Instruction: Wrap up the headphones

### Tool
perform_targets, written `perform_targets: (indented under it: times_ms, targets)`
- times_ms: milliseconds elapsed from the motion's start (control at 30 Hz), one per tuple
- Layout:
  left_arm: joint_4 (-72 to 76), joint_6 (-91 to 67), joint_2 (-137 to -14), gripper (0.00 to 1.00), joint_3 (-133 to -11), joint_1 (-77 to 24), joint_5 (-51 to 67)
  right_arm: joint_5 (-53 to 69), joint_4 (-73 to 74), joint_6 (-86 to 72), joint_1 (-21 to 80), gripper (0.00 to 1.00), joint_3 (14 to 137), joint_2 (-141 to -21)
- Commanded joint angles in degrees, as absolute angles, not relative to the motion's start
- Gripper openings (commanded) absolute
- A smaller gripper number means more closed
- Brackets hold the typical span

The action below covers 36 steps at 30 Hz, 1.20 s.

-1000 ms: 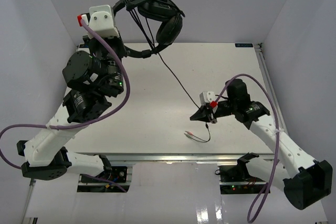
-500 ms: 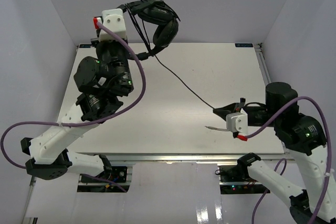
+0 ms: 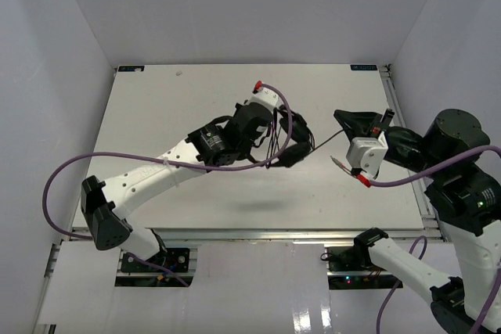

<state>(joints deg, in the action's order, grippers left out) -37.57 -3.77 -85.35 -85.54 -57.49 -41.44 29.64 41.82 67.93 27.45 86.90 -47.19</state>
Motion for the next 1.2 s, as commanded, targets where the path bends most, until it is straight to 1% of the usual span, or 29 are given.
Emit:
perform_targets:
  times_ms: [0,200,333,533,733,967,1167]
  targets:
    - [-36.95,-8.29,-80.33,0.0,-80.14,-57.46,-23.34,24.47,28.71,63.83,27.6,0.08,83.71,-49.77]
    - [-34.79,-7.46,-77.24,0.0,-72.37,-58.01,-14.47,21.86,23.06,60.7,27.51,0.08,80.29,-53.2]
    - [-33.39,-7.3,-75.76,0.0,-68.31,-58.36,-11.77,20.84,19.51,57.9,27.51,0.08,78.31,-55.47]
    - [-30.6,-8.52,-75.23,0.0,-66.67,-58.45,-8.92,24.96,19.15,52.59,27.52,0.08,79.13,-59.09]
    - [-28.06,-11.46,-77.96,0.0,-68.62,-58.45,-10.31,30.36,21.24,50.83,28.15,0.08,79.45,-58.12]
    - [-25.86,-15.93,-85.6,0.0,-72.24,-57.18,-11.19,29.63,26.01,55.34,30.54,0.08,83.03,-55.68]
    - [-25.31,-21.12,-90.14,0.0,-76.58,-55.25,-10.13,26.14,30.7,64.15,34.68,0.08,79.31,-51.21]
